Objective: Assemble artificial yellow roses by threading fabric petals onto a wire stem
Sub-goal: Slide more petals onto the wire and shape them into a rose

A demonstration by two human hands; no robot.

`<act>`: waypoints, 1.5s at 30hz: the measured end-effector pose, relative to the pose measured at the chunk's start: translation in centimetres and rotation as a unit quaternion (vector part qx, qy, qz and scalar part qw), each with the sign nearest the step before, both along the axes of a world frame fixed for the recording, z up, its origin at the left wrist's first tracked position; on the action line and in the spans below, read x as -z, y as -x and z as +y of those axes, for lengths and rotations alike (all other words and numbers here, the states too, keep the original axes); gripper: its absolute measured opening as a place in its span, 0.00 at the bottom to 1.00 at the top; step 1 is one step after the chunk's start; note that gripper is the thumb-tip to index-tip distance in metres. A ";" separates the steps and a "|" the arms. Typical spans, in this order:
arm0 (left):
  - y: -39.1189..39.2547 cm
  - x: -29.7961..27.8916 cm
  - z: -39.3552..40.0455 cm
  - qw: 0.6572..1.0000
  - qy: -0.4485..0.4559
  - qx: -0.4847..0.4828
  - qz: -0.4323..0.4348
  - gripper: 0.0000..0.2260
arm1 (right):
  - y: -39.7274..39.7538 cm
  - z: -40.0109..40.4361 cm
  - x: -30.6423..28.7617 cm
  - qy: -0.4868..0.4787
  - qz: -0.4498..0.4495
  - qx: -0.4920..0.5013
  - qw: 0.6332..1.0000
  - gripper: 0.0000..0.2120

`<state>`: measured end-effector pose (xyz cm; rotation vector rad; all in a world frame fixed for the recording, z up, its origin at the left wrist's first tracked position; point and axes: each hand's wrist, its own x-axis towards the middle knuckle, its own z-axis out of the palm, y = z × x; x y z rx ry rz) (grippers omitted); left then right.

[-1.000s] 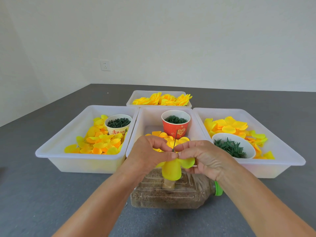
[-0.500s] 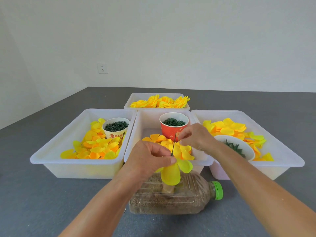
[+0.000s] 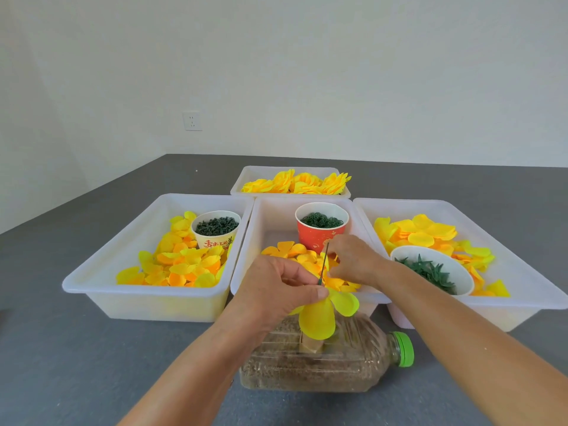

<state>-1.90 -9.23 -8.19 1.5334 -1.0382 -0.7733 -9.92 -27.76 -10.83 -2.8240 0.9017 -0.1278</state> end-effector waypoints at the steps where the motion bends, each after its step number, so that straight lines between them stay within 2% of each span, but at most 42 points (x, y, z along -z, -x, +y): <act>1: 0.0 0.1 0.1 1.000 0.001 0.002 0.001 0.05 | 0.0 0.0 -0.1 0.002 0.022 0.003 1.000 0.08; 2: 0.0 0.1 0.1 1.000 0.003 0.003 0.003 0.05 | 0.0 0.0 -0.3 0.002 0.039 -0.001 0.999 0.04; 4: 0.0 0.1 0.1 1.000 0.006 0.001 0.007 0.05 | -0.3 0.2 -0.7 -0.025 0.040 -0.011 0.999 0.09; 7: 0.1 0.1 0.0 1.000 0.008 -0.003 0.011 0.05 | -1.8 0.6 -1.2 -0.056 -0.035 -0.055 0.996 0.19; 8: 0.1 0.1 -0.1 1.000 0.007 -0.003 0.014 0.06 | -2.4 0.7 -1.1 -0.057 -0.049 -0.080 0.994 0.19; 11: 0.1 0.1 -0.1 1.000 0.000 -0.001 0.018 0.07 | -4.3 1.0 0.2 -0.021 -0.003 -0.139 0.990 0.14; 15: 0.0 0.2 -0.1 1.000 0.001 0.004 0.019 0.05 | -5.9 1.3 1.2 0.001 -0.021 -0.095 0.995 0.11; 18: -0.1 0.2 -0.2 1.000 -0.001 0.003 0.013 0.04 | -5.9 0.8 0.5 -0.016 -0.077 -0.100 0.992 0.07; 20: -0.1 0.2 -0.2 1.000 0.001 0.001 0.012 0.04 | -5.3 0.4 -0.2 -0.063 -0.130 -0.060 0.988 0.08; 22: -0.2 0.3 -0.2 1.000 0.002 0.000 0.012 0.05 | -4.2 0.4 -0.6 -0.147 -0.178 -0.007 0.973 0.14; 25: -0.1 0.3 -0.2 1.000 0.001 -0.004 0.010 0.05 | -2.6 0.4 -0.7 -0.256 -0.225 0.003 0.940 0.12; 28: 0.1 0.2 -0.2 1.000 0.001 -0.007 0.007 0.05 | -1.7 0.4 -0.8 -0.275 -0.258 0.024 0.926 0.10; 30: 0.1 0.1 -0.2 1.000 0.001 -0.007 0.007 0.05 | -1.4 0.4 -0.7 -0.278 -0.258 0.049 0.924 0.14; 32: 0.1 0.1 -0.2 1.000 0.000 -0.007 0.009 0.06 | -1.1 0.5 -0.6 -0.302 -0.262 0.066 0.914 0.14; 37: 0.3 0.1 -0.2 1.000 -0.003 -0.004 0.017 0.04 | -0.4 0.6 -0.3 -0.413 -0.336 0.063 0.845 0.08; 39: 0.2 -0.1 -0.1 1.000 -0.006 -0.001 0.015 0.04 | -0.2 0.7 -0.2 -0.417 -0.352 0.068 0.835 0.08; 45: -0.2 -0.4 -0.2 1.000 -0.025 0.014 0.008 0.04 | 0.0 0.3 0.1 -0.384 -0.375 0.087 0.839 0.08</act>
